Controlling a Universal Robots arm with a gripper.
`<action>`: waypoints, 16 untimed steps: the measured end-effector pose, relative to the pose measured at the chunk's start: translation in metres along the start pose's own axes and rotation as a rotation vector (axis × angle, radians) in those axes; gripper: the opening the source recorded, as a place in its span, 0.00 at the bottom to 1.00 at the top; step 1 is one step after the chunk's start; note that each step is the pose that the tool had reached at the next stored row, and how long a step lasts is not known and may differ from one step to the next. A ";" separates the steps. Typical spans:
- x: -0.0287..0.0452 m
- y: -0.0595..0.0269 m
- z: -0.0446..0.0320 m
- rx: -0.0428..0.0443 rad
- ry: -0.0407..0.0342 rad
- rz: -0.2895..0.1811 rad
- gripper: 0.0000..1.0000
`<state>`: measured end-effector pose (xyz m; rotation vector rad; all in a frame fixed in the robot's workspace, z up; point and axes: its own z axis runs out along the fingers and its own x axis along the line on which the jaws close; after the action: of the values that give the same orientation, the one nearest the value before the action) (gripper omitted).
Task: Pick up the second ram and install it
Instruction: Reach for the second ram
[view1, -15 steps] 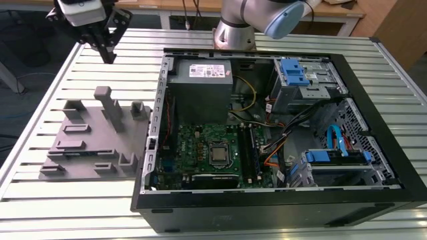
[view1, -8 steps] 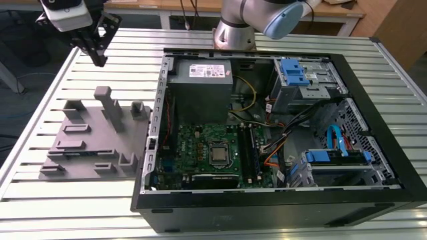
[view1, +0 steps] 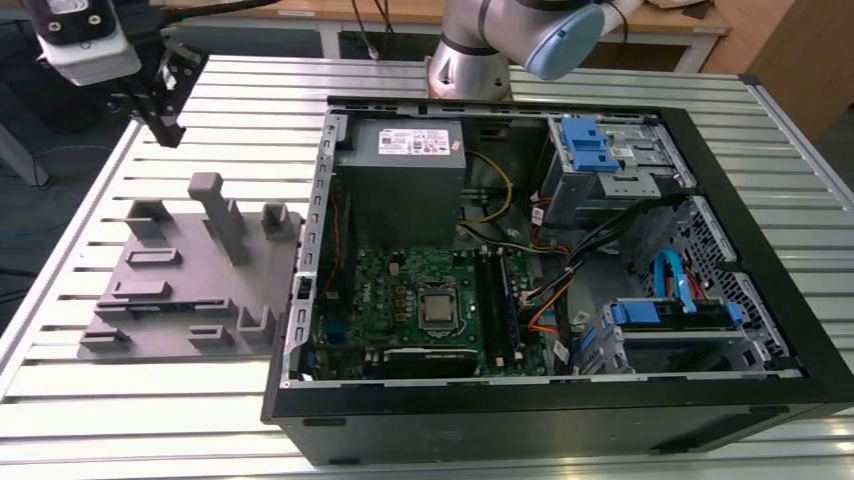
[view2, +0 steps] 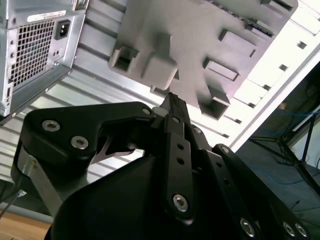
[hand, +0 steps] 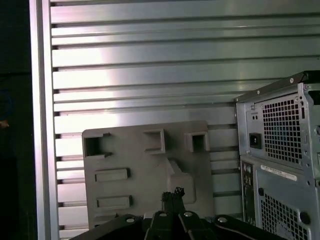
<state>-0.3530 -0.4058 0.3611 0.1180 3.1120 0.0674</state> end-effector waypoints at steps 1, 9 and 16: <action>0.0017 -0.0023 0.0015 -0.0001 0.0000 0.000 0.07; 0.0147 -0.0227 0.0144 -0.0001 0.0000 0.000 0.07; 0.0290 -0.0333 0.0261 0.0001 0.0001 0.000 0.07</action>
<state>-0.3837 -0.4356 0.3329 0.1178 3.1120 0.0674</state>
